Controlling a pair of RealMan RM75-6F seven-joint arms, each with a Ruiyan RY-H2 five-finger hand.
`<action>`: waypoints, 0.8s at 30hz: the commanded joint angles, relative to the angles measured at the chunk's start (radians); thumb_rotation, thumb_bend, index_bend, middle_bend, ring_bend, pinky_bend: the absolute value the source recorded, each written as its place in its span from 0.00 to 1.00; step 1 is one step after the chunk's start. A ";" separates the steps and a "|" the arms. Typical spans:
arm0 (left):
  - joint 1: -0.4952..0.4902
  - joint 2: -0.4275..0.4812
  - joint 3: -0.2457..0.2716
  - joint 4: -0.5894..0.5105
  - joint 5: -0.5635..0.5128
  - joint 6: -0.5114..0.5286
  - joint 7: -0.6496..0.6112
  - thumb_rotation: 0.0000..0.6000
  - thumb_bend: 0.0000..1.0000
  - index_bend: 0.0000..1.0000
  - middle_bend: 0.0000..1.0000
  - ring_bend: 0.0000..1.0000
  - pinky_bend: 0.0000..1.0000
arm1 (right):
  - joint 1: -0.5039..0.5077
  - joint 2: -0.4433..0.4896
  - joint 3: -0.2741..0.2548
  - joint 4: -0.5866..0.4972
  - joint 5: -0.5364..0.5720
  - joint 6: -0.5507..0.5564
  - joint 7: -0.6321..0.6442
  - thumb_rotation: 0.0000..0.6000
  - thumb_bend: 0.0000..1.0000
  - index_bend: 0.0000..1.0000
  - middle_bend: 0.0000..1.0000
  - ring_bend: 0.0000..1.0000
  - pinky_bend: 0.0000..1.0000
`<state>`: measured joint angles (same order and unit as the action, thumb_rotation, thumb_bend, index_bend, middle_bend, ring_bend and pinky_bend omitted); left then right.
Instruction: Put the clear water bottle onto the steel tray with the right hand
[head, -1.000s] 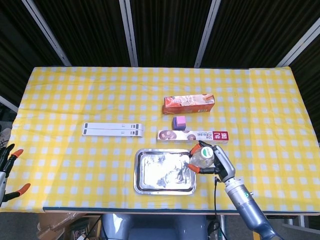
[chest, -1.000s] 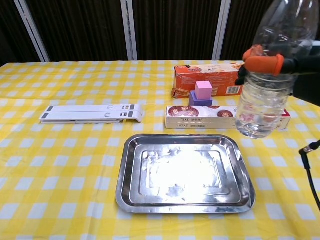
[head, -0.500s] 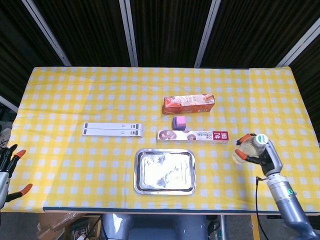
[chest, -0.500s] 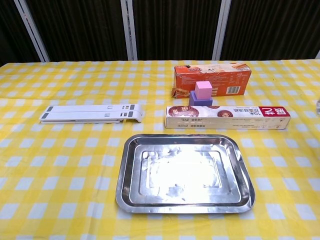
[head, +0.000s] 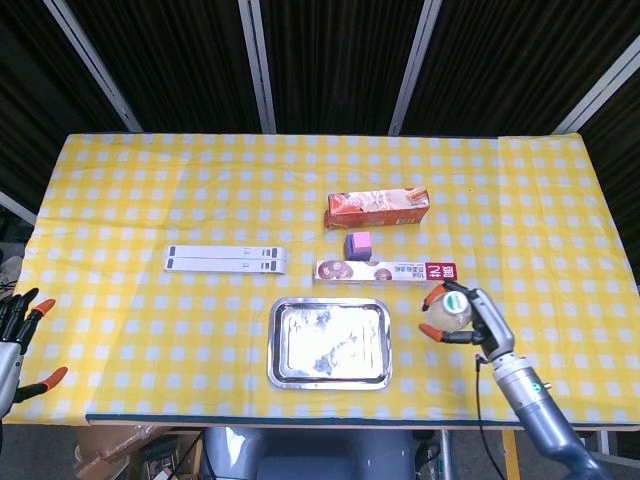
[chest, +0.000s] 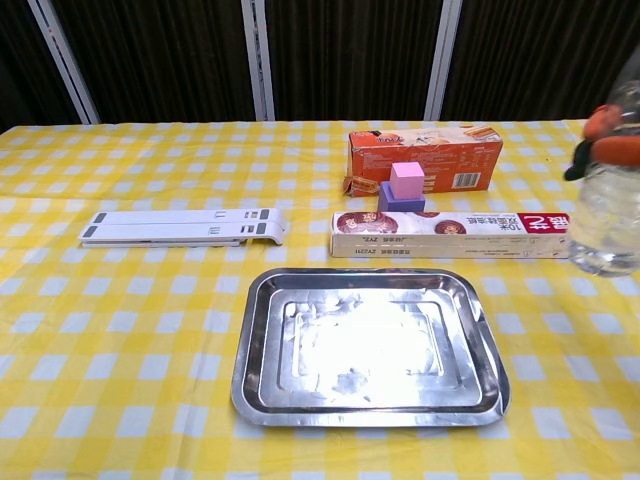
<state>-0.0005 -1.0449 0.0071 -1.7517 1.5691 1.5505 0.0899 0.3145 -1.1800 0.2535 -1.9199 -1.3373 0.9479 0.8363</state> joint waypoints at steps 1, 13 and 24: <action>-0.004 0.004 -0.002 0.004 -0.007 -0.008 -0.011 1.00 0.20 0.12 0.00 0.00 0.00 | 0.104 -0.191 -0.018 -0.085 0.149 -0.022 -0.265 1.00 0.90 0.91 0.70 0.37 0.00; -0.010 0.020 -0.004 0.017 -0.009 -0.014 -0.058 1.00 0.20 0.12 0.00 0.00 0.00 | 0.218 -0.439 0.028 -0.136 0.437 0.108 -0.580 1.00 0.90 0.91 0.70 0.37 0.00; -0.011 0.003 0.005 0.003 0.004 -0.018 -0.002 1.00 0.20 0.12 0.00 0.00 0.00 | 0.069 -0.166 0.057 -0.125 0.402 0.082 -0.385 1.00 0.90 0.91 0.70 0.37 0.00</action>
<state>-0.0113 -1.0390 0.0109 -1.7459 1.5701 1.5326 0.0830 0.4362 -1.4275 0.3007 -2.0587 -0.9063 1.0534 0.3750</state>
